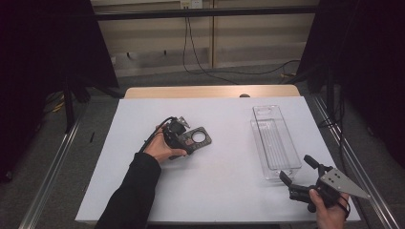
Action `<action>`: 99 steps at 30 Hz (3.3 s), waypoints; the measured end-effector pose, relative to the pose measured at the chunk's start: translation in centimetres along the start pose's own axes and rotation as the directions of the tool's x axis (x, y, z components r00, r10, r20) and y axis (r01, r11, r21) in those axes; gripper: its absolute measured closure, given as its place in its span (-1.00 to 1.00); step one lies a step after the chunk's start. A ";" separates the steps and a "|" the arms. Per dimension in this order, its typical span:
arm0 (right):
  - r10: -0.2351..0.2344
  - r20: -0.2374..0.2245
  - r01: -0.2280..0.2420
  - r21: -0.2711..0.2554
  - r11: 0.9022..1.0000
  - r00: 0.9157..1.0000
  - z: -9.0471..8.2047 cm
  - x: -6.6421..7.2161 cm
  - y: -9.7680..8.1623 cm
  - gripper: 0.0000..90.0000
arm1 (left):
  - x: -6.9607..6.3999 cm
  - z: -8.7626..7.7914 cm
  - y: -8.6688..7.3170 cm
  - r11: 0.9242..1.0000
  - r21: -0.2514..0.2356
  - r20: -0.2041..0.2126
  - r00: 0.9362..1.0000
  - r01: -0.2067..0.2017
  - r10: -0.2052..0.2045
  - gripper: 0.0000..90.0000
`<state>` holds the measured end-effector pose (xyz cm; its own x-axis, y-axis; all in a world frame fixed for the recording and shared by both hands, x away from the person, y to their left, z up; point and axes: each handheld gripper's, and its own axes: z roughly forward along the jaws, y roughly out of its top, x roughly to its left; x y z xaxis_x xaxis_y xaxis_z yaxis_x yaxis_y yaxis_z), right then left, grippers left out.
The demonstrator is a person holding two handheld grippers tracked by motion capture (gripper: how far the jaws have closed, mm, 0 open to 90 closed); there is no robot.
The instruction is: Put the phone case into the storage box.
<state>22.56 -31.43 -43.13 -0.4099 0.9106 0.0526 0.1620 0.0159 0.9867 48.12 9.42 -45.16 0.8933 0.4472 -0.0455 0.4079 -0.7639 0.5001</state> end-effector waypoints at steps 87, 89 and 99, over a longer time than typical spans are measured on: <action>0.002 0.003 -0.002 -0.001 1.000 1.000 0.0 0.0 0.0 -1.00 | -1.2 -4.0 -2.8 0.925 -0.379 -0.070 0.995 0.043 -0.075 -0.72; 0.003 0.003 -0.003 -0.001 1.000 1.000 0.0 0.0 0.0 -1.00 | -1.3 -4.3 -2.9 0.919 -0.393 -0.076 0.995 0.034 -0.069 -0.72; 0.000 0.003 0.000 -0.003 1.000 1.000 -0.1 0.0 0.0 -1.00 | -1.7 -5.3 -3.5 0.874 -0.485 -0.057 0.996 0.031 -0.068 -0.72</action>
<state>22.51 -31.43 -43.09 -0.4067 0.9120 0.0525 0.1596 0.0144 0.9871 44.16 13.80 -42.29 0.8514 0.5237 -0.0297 0.2929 -0.4276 0.8552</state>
